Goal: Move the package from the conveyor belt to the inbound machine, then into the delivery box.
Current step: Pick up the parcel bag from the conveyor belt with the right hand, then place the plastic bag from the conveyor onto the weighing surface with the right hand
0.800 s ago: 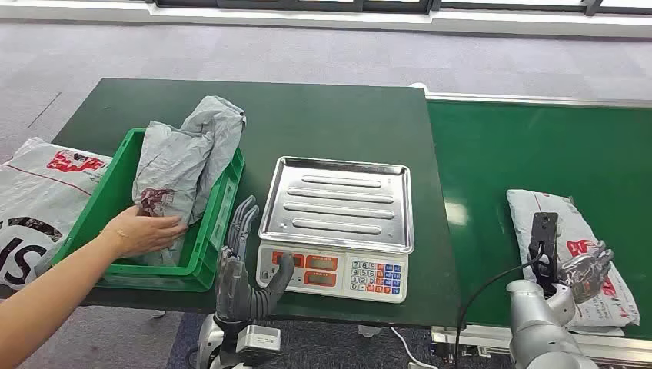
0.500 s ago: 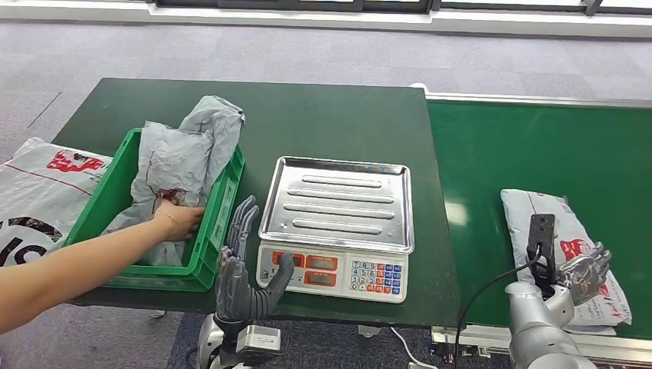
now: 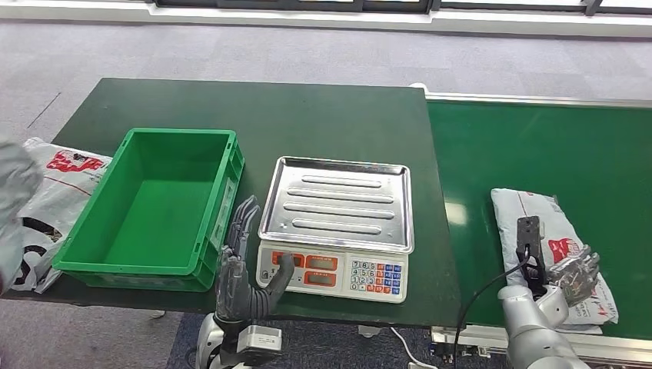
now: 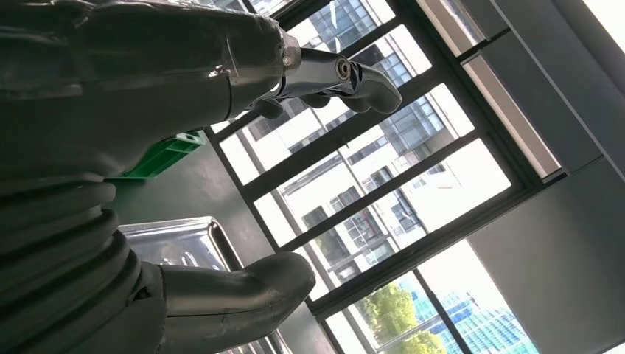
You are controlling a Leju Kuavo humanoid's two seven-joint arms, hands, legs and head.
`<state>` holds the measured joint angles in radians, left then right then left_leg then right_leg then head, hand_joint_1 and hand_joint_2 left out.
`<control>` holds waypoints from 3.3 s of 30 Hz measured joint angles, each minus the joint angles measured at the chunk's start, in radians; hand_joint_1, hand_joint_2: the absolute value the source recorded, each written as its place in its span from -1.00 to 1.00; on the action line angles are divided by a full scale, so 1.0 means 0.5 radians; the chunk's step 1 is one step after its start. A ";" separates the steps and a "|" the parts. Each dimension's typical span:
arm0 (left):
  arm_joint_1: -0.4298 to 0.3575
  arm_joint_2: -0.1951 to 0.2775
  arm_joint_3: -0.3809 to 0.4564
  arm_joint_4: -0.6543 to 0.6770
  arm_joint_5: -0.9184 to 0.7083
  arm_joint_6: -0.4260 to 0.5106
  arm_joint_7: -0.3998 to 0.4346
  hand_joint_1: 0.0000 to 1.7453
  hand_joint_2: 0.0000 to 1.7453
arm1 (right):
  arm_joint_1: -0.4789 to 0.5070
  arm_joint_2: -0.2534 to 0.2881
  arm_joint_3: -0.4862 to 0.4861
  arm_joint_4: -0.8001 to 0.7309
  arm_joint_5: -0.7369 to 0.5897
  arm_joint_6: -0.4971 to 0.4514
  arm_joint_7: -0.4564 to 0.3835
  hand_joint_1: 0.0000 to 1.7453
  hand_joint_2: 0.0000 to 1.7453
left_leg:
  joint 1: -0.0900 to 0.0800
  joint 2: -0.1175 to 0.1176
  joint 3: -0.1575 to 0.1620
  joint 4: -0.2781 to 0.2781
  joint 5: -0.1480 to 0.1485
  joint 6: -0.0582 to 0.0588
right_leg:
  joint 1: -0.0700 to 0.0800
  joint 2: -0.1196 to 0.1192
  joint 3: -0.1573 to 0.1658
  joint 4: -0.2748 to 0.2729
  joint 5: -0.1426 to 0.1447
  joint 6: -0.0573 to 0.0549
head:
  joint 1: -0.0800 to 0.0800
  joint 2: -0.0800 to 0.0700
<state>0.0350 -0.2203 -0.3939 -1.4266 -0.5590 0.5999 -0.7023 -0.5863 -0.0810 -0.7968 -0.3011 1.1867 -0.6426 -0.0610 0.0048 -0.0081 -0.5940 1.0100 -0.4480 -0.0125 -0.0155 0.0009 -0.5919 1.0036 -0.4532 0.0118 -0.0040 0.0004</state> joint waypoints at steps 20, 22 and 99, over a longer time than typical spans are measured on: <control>0.012 -0.014 0.051 -0.001 0.001 0.007 0.000 -1.00 1.00 | 0.080 0.066 0.111 0.002 0.129 0.469 0.096 -1.00 1.00 | 0.000 0.001 0.001 0.000 0.000 0.000 | 0.000 0.000 0.001 0.000 0.000 0.000 | 0.000 0.000; 0.012 -0.014 0.051 -0.001 0.003 0.007 0.000 -1.00 1.00 | 0.080 0.069 0.118 0.002 0.134 0.476 0.099 -1.00 1.00 | 0.000 0.001 0.002 0.000 0.000 0.000 | 0.000 0.000 0.001 0.000 0.000 0.000 | 0.000 0.000; -0.025 -0.031 0.094 0.066 0.087 0.182 0.000 -1.00 1.00 | 0.314 0.819 0.783 -1.706 0.206 -0.116 -0.526 1.00 1.00 | 0.004 0.006 0.001 -0.001 0.002 -0.004 | 0.003 0.006 -0.004 0.001 0.000 -0.004 | 0.000 0.000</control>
<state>0.0227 -0.2358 -0.3469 -1.3938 -0.5154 0.6908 -0.7025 -0.4292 0.3287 -0.4054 -1.1541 1.2899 -0.7006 -0.3240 0.0067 -0.0050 -0.5935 1.0098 -0.4470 -0.0145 -0.0139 0.0041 -0.5938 1.0043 -0.4535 0.0100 -0.0042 0.0004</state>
